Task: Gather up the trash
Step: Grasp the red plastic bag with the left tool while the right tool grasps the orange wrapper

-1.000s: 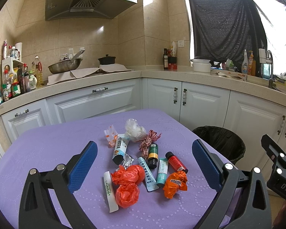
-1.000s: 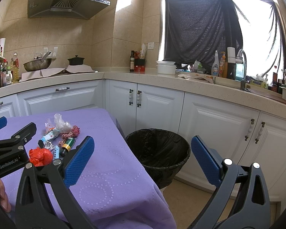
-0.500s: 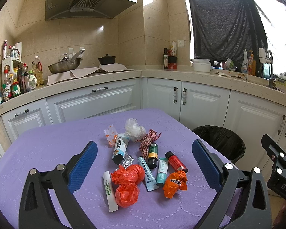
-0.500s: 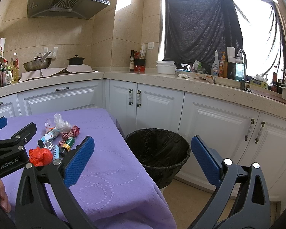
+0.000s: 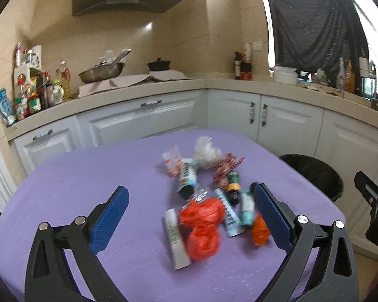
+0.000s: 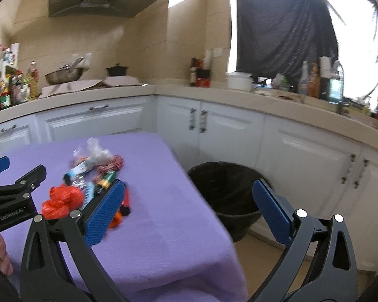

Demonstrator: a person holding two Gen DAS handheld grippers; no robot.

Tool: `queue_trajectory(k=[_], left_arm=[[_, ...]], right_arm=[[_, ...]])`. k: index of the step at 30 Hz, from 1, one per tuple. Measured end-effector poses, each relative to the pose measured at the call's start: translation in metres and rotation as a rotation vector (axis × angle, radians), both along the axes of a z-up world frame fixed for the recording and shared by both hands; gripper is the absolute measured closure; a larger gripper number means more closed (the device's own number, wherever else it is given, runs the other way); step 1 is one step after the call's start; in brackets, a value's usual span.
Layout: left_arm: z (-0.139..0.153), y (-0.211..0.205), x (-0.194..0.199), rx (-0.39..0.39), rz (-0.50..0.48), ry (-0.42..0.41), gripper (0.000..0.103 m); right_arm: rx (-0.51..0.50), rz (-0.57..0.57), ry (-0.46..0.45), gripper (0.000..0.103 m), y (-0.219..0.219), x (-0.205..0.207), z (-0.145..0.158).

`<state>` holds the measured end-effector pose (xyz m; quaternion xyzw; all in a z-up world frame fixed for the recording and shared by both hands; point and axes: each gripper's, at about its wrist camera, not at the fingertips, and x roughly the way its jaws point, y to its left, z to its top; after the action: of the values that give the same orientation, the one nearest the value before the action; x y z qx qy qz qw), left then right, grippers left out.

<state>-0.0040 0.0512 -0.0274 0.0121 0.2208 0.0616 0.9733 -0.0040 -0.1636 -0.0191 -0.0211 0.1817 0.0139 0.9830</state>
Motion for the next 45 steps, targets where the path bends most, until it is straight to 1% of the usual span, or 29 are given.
queue_trajectory(k=[9,11,13,15,17,20,22,23,24,25,26,27,30,34,38,39,41,43,45], left_arm=[[-0.021,0.038,-0.006,0.028,0.093,0.060,0.006],[-0.023,0.043,-0.006,0.032,0.105,0.067,0.006],[-0.026,0.048,-0.006,0.028,0.112,0.080,0.006],[-0.029,0.051,-0.005,0.019,0.111,0.089,0.006],[-0.030,0.053,-0.004,0.016,0.106,0.091,0.007],[-0.031,0.052,-0.003,0.011,0.090,0.097,0.008],[-0.031,0.050,-0.002,0.003,0.075,0.096,0.010],[-0.031,0.048,-0.001,0.001,0.066,0.094,0.012],[-0.031,0.046,-0.001,0.001,0.061,0.093,0.017],[-0.032,0.044,0.000,0.003,0.051,0.097,0.023],[-0.032,0.041,0.001,0.006,0.046,0.104,0.030],[-0.034,0.040,0.003,0.005,0.041,0.110,0.030],[-0.036,0.034,0.005,0.002,0.026,0.118,0.030],[-0.034,0.024,0.004,-0.005,0.002,0.104,0.030],[-0.034,0.005,0.008,0.019,-0.033,0.109,0.031],[-0.035,0.001,0.010,0.024,-0.041,0.114,0.035],[-0.038,-0.009,0.013,0.037,-0.059,0.128,0.040],[-0.042,-0.017,0.015,0.051,-0.065,0.144,0.041],[-0.046,-0.023,0.019,0.061,-0.067,0.162,0.050]], right_arm=[[0.017,0.245,0.085,0.005,0.062,0.020,-0.030],[0.014,0.269,0.096,0.006,0.070,0.022,-0.033],[0.007,0.290,0.109,0.010,0.080,0.028,-0.038],[0.001,0.307,0.135,0.022,0.087,0.035,-0.043],[-0.005,0.316,0.161,0.024,0.092,0.042,-0.050],[-0.013,0.319,0.189,0.024,0.099,0.047,-0.058],[-0.011,0.325,0.209,0.026,0.099,0.051,-0.064],[-0.009,0.329,0.218,0.030,0.099,0.051,-0.065],[-0.005,0.335,0.228,0.038,0.097,0.052,-0.067],[0.001,0.343,0.244,0.041,0.097,0.054,-0.070],[0.004,0.346,0.253,0.047,0.096,0.056,-0.072],[0.011,0.354,0.264,0.050,0.095,0.056,-0.074],[0.031,0.362,0.260,0.050,0.089,0.053,-0.073],[0.043,0.352,0.244,0.050,0.079,0.049,-0.068],[0.051,0.329,0.225,0.050,0.062,0.045,-0.063],[0.055,0.320,0.220,0.050,0.057,0.044,-0.062],[0.061,0.307,0.217,0.050,0.050,0.043,-0.061],[0.072,0.299,0.217,0.050,0.043,0.044,-0.061],[0.085,0.292,0.219,0.050,0.037,0.044,-0.062]])
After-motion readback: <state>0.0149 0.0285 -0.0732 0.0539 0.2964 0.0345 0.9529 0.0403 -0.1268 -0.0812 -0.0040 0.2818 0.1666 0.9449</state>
